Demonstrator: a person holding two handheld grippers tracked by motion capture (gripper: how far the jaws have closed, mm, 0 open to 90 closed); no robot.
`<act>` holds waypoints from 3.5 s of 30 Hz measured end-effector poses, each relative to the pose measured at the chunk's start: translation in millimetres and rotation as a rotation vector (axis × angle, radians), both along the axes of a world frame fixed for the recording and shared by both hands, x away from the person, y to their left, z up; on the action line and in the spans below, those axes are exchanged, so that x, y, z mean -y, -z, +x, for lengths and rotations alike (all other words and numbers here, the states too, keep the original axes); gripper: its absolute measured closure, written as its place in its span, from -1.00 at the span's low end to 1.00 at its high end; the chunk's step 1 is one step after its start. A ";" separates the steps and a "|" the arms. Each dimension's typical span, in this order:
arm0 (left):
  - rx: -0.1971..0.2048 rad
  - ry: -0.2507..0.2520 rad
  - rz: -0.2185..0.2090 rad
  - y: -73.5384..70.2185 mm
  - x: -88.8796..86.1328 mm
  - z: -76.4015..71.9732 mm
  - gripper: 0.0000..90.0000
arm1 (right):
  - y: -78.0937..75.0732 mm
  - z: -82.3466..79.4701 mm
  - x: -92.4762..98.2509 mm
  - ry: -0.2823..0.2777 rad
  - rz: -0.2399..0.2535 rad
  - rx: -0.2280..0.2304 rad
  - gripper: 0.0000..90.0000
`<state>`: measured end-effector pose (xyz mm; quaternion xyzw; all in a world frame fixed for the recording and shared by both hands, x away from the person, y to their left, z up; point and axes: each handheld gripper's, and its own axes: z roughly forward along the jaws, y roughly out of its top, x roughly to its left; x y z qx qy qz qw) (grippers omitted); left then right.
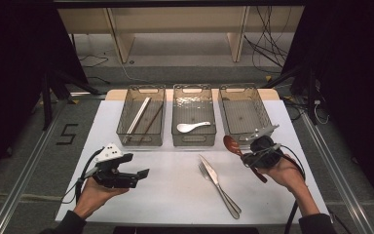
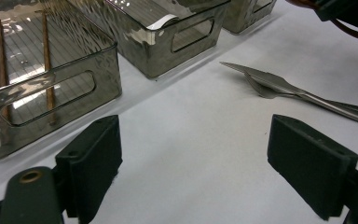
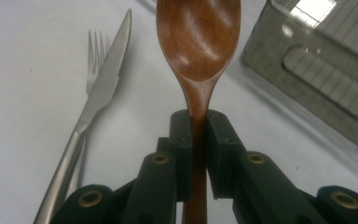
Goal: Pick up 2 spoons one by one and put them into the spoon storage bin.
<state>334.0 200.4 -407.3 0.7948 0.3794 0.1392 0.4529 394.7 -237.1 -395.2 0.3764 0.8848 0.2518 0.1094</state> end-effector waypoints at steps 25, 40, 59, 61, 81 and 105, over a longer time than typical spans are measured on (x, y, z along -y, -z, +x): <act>0.009 -0.002 -0.018 -1.4 -3.6 -6.1 -0.63 | -27.2 71.7 -60.2 0.049 0.098 0.026 0.83; 0.017 -0.001 -0.020 -1.8 -5.0 -6.6 -0.63 | -40.2 102.0 -88.1 0.060 0.137 0.033 0.83; 0.018 0.013 -0.020 -0.8 -2.7 -4.7 -0.63 | -44.0 133.3 -104.5 0.105 0.140 0.028 0.83; 0.018 0.012 -0.020 -0.9 -3.4 -4.6 -0.63 | -43.6 136.9 -105.4 0.111 0.144 0.027 0.83; 0.013 0.013 -0.021 -0.4 -5.1 -4.1 -0.63 | -29.9 160.7 -120.1 0.172 0.158 -0.006 0.82; 0.010 0.009 -0.019 -0.3 -5.4 -4.4 -0.63 | -31.2 141.1 -115.6 0.111 0.152 0.004 0.01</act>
